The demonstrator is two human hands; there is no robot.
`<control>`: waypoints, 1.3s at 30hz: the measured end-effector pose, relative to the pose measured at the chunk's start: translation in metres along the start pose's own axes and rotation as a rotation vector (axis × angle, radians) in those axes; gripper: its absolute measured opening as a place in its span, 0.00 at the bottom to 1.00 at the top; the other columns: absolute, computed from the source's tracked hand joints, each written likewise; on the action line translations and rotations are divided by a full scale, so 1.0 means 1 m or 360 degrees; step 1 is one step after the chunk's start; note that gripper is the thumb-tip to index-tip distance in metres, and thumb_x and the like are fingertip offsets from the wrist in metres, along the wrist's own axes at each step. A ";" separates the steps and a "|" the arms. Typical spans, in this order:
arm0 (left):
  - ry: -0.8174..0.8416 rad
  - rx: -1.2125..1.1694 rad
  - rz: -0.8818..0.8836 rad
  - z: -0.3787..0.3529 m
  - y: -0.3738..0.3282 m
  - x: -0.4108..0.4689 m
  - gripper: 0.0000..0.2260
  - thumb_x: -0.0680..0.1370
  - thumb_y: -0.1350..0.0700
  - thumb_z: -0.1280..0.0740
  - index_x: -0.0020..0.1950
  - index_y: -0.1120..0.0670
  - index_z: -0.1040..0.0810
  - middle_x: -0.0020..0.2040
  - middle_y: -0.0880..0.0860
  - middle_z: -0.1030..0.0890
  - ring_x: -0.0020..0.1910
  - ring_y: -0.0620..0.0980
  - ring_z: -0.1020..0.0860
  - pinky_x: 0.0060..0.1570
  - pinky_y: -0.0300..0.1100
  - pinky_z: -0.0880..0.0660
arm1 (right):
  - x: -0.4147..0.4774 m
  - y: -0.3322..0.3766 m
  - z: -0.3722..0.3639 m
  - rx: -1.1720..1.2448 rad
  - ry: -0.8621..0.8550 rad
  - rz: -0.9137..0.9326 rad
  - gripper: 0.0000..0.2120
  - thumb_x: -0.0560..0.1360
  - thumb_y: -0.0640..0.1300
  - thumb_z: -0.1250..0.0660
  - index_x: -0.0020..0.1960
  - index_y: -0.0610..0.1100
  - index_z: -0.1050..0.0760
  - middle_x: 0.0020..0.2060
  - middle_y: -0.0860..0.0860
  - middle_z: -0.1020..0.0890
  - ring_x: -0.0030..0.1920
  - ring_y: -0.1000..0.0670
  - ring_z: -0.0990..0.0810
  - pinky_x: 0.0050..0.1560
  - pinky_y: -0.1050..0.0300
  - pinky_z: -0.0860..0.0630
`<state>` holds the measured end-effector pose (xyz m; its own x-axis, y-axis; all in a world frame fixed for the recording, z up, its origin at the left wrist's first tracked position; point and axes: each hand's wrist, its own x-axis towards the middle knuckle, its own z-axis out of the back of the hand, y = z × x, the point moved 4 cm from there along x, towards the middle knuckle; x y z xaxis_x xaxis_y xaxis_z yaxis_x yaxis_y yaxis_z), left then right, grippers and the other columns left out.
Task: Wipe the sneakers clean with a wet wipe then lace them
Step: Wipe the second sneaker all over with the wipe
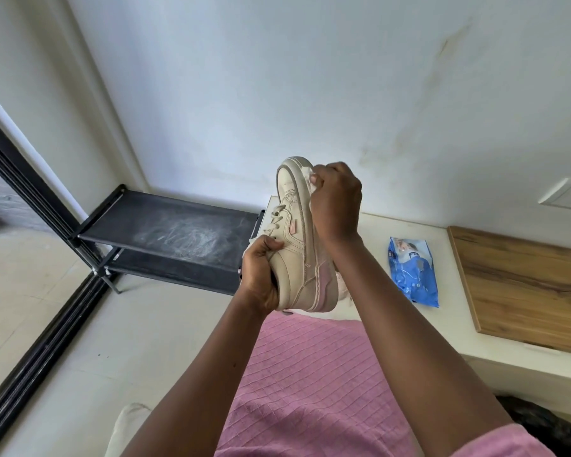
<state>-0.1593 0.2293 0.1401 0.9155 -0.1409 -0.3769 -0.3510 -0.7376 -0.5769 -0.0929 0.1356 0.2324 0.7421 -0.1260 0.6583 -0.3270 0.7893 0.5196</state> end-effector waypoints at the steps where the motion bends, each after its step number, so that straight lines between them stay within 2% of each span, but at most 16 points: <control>1: 0.0002 -0.0009 0.0001 0.000 0.001 -0.001 0.19 0.62 0.58 0.39 0.51 0.59 0.24 0.45 0.59 0.24 0.40 0.57 0.25 0.46 0.48 0.26 | 0.003 -0.001 -0.001 0.0024 0.0012 0.0016 0.08 0.70 0.33 0.37 0.40 0.35 0.19 0.36 0.39 0.21 0.33 0.37 0.22 0.33 0.52 0.25; 4: -0.0007 -0.0040 -0.0039 0.004 0.000 0.000 0.18 0.62 0.59 0.40 0.50 0.59 0.24 0.45 0.59 0.24 0.41 0.57 0.25 0.47 0.49 0.26 | -0.007 -0.001 -0.002 -0.0006 0.0019 0.0185 0.06 0.69 0.32 0.35 0.42 0.36 0.19 0.36 0.41 0.21 0.33 0.39 0.23 0.34 0.52 0.24; 8: 0.0009 -0.0074 -0.0031 0.002 -0.002 0.005 0.15 0.70 0.60 0.45 0.51 0.60 0.23 0.42 0.59 0.21 0.39 0.57 0.22 0.44 0.47 0.24 | -0.048 0.002 -0.003 -0.0062 0.0099 0.0300 0.17 0.63 0.23 0.34 0.49 0.35 0.20 0.44 0.41 0.19 0.41 0.40 0.22 0.40 0.52 0.22; 11: 0.0020 -0.0135 -0.0061 0.005 -0.009 0.010 0.17 0.73 0.59 0.48 0.54 0.61 0.24 0.43 0.60 0.20 0.39 0.56 0.21 0.42 0.44 0.23 | -0.080 0.002 0.002 0.0021 0.0204 0.0266 0.18 0.66 0.26 0.37 0.53 0.34 0.20 0.45 0.41 0.19 0.42 0.39 0.21 0.42 0.51 0.21; 15: 0.0035 -0.0105 -0.0046 0.008 -0.014 0.011 0.17 0.72 0.59 0.48 0.55 0.61 0.25 0.44 0.61 0.21 0.39 0.57 0.22 0.44 0.46 0.23 | -0.095 -0.001 0.011 0.0124 0.0197 0.0177 0.17 0.63 0.23 0.34 0.48 0.34 0.19 0.41 0.42 0.19 0.39 0.41 0.20 0.39 0.53 0.20; 17: 0.0036 -0.0081 -0.0037 0.006 -0.011 0.010 0.17 0.70 0.59 0.46 0.55 0.61 0.25 0.43 0.60 0.21 0.38 0.57 0.22 0.43 0.46 0.23 | -0.087 0.002 0.014 0.0113 0.0119 0.0139 0.11 0.65 0.27 0.36 0.45 0.35 0.20 0.38 0.42 0.20 0.37 0.41 0.21 0.36 0.56 0.23; 20: 0.0028 -0.0018 -0.0007 0.005 -0.007 0.007 0.19 0.65 0.58 0.42 0.54 0.60 0.25 0.43 0.60 0.22 0.38 0.57 0.22 0.43 0.47 0.22 | -0.061 0.006 0.012 0.0082 0.0039 0.0091 0.07 0.65 0.29 0.35 0.41 0.36 0.23 0.36 0.40 0.22 0.35 0.39 0.22 0.35 0.52 0.25; 23: 0.0045 0.0009 0.0014 0.003 -0.007 0.007 0.17 0.67 0.59 0.44 0.53 0.61 0.25 0.43 0.60 0.21 0.37 0.57 0.22 0.42 0.47 0.22 | -0.035 0.005 0.004 -0.0016 0.0049 0.0008 0.06 0.64 0.28 0.34 0.39 0.36 0.25 0.34 0.39 0.23 0.34 0.39 0.24 0.35 0.52 0.28; 26: 0.0056 0.0044 0.0034 0.002 -0.006 0.005 0.18 0.65 0.59 0.42 0.52 0.61 0.24 0.43 0.60 0.22 0.39 0.58 0.23 0.44 0.48 0.24 | -0.013 0.007 -0.002 -0.0096 0.0078 -0.0029 0.05 0.68 0.29 0.35 0.42 0.36 0.24 0.37 0.39 0.22 0.37 0.38 0.24 0.36 0.54 0.32; 28: 0.0069 0.0066 0.0058 0.000 -0.003 0.001 0.17 0.63 0.59 0.41 0.50 0.61 0.23 0.43 0.60 0.22 0.38 0.57 0.23 0.45 0.47 0.25 | 0.001 0.006 -0.002 -0.0125 0.0106 -0.0051 0.10 0.70 0.30 0.37 0.48 0.38 0.23 0.42 0.39 0.22 0.42 0.38 0.23 0.38 0.56 0.35; 31: 0.0077 0.0066 0.0056 0.000 -0.003 -0.001 0.16 0.64 0.59 0.42 0.47 0.60 0.23 0.41 0.59 0.22 0.37 0.57 0.23 0.43 0.47 0.25 | 0.009 0.000 -0.003 -0.0151 0.0225 -0.0117 0.13 0.72 0.30 0.39 0.50 0.41 0.19 0.46 0.43 0.21 0.46 0.40 0.23 0.41 0.57 0.33; 34: 0.0091 0.0003 0.0055 0.003 -0.005 0.003 0.17 0.65 0.59 0.42 0.51 0.61 0.23 0.44 0.61 0.22 0.40 0.58 0.23 0.48 0.49 0.26 | -0.003 0.000 -0.001 -0.0056 0.0208 -0.0027 0.13 0.67 0.26 0.37 0.43 0.39 0.18 0.43 0.43 0.20 0.42 0.40 0.22 0.40 0.56 0.29; 36: 0.0093 -0.0041 0.0052 0.007 -0.004 0.005 0.19 0.65 0.59 0.41 0.55 0.61 0.25 0.46 0.61 0.22 0.42 0.58 0.23 0.50 0.51 0.26 | -0.014 0.000 -0.002 -0.0046 0.0219 0.0078 0.13 0.63 0.24 0.37 0.39 0.38 0.19 0.40 0.44 0.20 0.38 0.40 0.22 0.39 0.58 0.30; 39: 0.0083 -0.0070 0.0050 0.010 -0.003 0.006 0.19 0.65 0.59 0.41 0.53 0.62 0.24 0.46 0.61 0.22 0.42 0.59 0.23 0.50 0.51 0.27 | -0.032 0.001 0.000 0.0024 0.0279 0.0136 0.11 0.62 0.27 0.38 0.36 0.38 0.20 0.37 0.44 0.19 0.37 0.41 0.21 0.38 0.56 0.26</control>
<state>-0.1551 0.2377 0.1322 0.9136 -0.1978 -0.3554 -0.3718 -0.7603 -0.5326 -0.1169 0.1403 0.2116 0.8015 0.0488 0.5960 -0.4010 0.7832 0.4751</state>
